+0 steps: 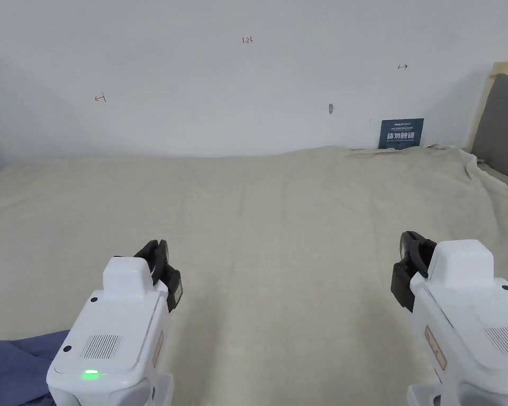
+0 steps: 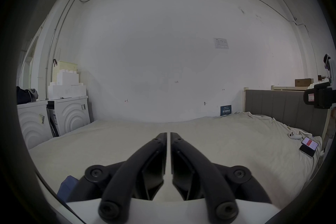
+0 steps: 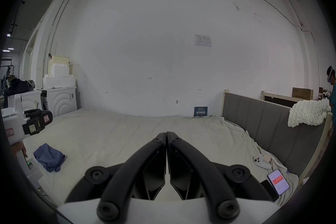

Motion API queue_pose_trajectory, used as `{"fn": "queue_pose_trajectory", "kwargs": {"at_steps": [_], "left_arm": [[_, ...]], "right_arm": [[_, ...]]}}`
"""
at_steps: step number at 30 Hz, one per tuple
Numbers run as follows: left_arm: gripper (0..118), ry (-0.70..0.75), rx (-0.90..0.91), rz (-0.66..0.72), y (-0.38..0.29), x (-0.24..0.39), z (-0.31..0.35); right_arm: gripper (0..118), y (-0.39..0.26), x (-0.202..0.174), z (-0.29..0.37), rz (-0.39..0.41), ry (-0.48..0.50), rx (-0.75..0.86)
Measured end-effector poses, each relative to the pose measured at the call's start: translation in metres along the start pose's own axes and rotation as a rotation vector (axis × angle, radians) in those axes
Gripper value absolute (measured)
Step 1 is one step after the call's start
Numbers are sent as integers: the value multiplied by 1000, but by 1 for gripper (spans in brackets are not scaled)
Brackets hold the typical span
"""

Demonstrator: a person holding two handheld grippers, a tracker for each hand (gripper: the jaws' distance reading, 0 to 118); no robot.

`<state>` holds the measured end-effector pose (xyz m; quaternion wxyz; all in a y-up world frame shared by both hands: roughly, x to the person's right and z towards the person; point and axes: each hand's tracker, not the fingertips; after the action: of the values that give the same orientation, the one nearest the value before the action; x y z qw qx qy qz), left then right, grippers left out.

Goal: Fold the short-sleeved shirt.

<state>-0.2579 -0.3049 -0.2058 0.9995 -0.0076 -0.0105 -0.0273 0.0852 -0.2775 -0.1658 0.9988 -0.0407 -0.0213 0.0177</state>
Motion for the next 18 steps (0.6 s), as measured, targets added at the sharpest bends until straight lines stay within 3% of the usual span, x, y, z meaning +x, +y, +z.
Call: {"fn": "queue_pose_trajectory", "kwargs": {"at_steps": [1, 2, 3, 5, 6, 7, 9, 12, 18], "left_arm": [[54, 1, -2, 3, 0, -1, 0], [70, 5, -6, 10, 0, -2, -1], [81, 3, -12, 18, 1, -4, -2], [90, 9, -12, 29, 1, -5, -3], [90, 15, -13, 30, 1, -5, -3], [99, 16, -13, 30, 1, -6, -3], [105, 18, -5, 29, 2, -7, -2], [118, 21, 1, 24, 4, -8, -2], [118, 17, 19, 10, 4, -7, 0]], "right_arm": [[4, 0, 0, 0, -2, 0, 1], [13, 1, 0, 0, -3, -3, 2], [30, 1, 1, 1, -4, -4, 4], [51, 2, 1, 1, -11, -10, 8], [51, 2, 2, 0, -15, -6, 6], [78, 3, 3, 0, -20, 0, 4], [102, 3, 3, 0, -24, -5, 12], [110, 4, 3, 1, -26, -9, 20], [110, 4, 4, 2, -33, -14, 21]]}}
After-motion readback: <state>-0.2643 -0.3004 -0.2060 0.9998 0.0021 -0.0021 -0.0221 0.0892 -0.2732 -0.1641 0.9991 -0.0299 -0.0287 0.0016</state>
